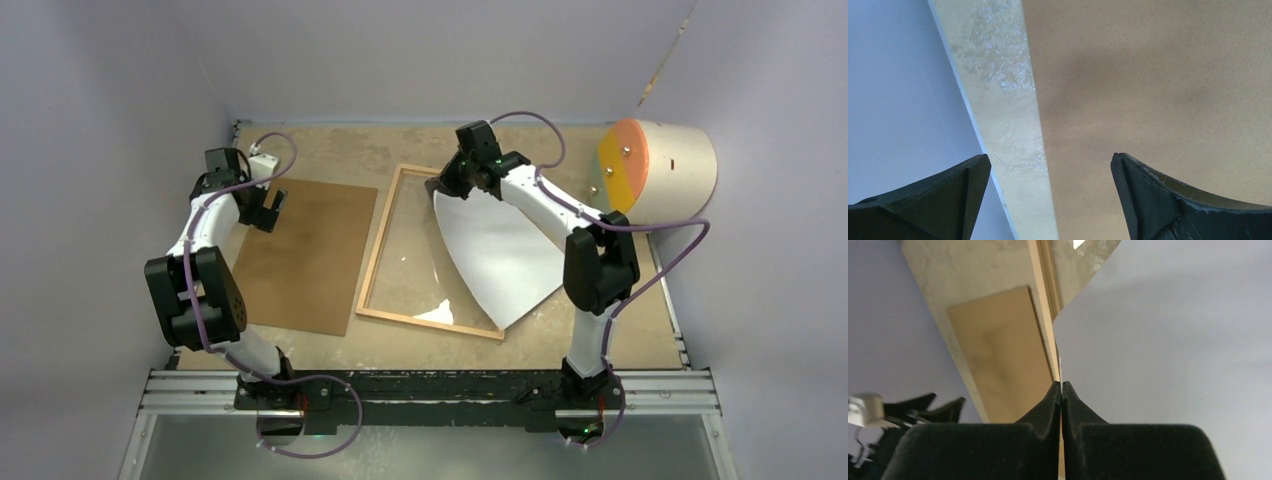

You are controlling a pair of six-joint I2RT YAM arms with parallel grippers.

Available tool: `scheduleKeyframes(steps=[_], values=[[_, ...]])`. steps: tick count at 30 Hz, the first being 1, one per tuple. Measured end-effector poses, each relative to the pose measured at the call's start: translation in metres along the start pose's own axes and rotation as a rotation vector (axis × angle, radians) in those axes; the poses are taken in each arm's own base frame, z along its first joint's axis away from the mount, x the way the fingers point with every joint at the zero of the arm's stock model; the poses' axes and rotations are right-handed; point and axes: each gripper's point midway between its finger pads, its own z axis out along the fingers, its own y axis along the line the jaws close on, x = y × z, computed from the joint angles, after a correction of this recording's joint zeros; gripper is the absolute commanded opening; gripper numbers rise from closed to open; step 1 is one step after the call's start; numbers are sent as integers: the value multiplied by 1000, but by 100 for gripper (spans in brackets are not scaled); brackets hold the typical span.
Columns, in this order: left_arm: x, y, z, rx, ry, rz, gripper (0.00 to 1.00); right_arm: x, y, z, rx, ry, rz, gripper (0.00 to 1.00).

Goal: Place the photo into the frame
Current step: Turn over the photo from the photo frame.

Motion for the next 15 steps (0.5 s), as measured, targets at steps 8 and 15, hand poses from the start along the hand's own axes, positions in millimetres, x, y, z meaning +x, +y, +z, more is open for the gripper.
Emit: scheduleKeyframes(steps=[8, 15], values=[[0, 1, 1, -6, 0, 5, 100, -11, 10, 9, 27, -233, 301, 0], [0, 2, 1, -9, -2, 6, 100, 0, 53, 3, 1, -395, 425, 0]])
